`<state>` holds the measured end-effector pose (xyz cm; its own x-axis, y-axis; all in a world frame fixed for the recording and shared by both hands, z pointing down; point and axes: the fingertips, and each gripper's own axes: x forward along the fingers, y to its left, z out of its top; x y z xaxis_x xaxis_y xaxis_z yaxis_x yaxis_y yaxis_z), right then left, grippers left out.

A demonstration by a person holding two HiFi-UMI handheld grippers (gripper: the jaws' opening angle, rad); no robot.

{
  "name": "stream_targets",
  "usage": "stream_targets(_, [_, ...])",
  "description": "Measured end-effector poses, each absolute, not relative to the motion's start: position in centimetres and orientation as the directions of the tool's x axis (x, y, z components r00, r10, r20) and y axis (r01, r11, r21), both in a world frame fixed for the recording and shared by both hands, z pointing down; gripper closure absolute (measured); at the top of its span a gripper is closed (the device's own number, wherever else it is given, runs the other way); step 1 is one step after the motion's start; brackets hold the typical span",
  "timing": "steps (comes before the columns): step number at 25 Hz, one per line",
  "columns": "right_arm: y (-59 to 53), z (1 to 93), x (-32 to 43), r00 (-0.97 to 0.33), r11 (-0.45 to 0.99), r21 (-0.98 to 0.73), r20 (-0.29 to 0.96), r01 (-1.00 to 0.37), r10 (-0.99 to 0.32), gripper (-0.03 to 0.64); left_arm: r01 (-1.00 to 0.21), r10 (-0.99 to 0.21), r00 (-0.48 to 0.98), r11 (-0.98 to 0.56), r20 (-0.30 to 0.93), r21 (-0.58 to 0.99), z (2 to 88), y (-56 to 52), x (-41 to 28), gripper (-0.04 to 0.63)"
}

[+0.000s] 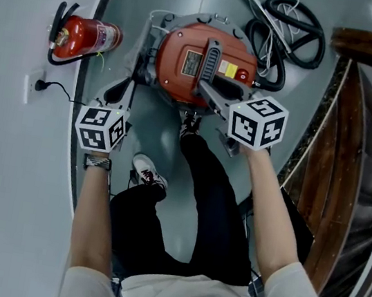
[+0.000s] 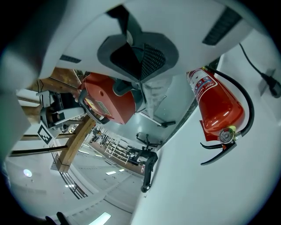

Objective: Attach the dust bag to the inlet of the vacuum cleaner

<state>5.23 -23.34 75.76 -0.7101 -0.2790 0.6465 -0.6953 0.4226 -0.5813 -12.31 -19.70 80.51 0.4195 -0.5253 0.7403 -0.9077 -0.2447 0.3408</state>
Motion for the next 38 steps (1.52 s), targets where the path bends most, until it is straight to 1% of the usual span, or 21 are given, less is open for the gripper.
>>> stream_targets(6, [-23.3,75.8,5.2,-0.716,0.427,-0.587,0.645,-0.688,-0.267,0.488,-0.889,-0.504,0.454,-0.310,0.735,0.337,80.4,-19.7,-11.8,0.586])
stream_targets(11, [-23.3,75.8,5.2,-0.715,0.428,-0.585,0.646,-0.689,-0.268,0.488,-0.882,-0.495,0.466,-0.325,0.733,0.341,80.5,-19.6,-11.4,0.583])
stream_targets(16, [-23.4,75.7,5.2,-0.715,0.430,-0.583,0.645,-0.689,-0.270,0.488,-0.877,-0.499,0.478,-0.315,0.723,0.363,80.4,-19.7,-10.9,0.578])
stream_targets(25, [-23.4,75.7,5.2,-0.702,0.424,-0.570,0.650,-0.703,-0.291,0.488,-0.881,-0.522,0.472,-0.254,0.711,0.398,80.4,-19.7,-10.8,0.572])
stream_targets(30, [-23.5,75.5,5.5,-0.665,0.456,-0.501,0.662,-0.736,-0.346,0.488,-0.900,-0.531,0.434,-0.225,0.728,0.372,80.5,-19.7,-11.2,0.543])
stream_targets(35, [-23.3,75.1,5.9,-0.596,0.467,-0.415,0.719,-0.781,-0.357,0.486,-0.898,-0.466,0.434,-0.288,0.771,0.332,80.5,-19.1,-10.7,0.494])
stream_targets(38, [-23.0,74.3,6.4,-0.581,0.448,-0.408,0.722,-0.796,-0.375,0.488,-0.890,-0.429,0.442,-0.315,0.788,0.329,80.2,-18.6,-10.6,0.488])
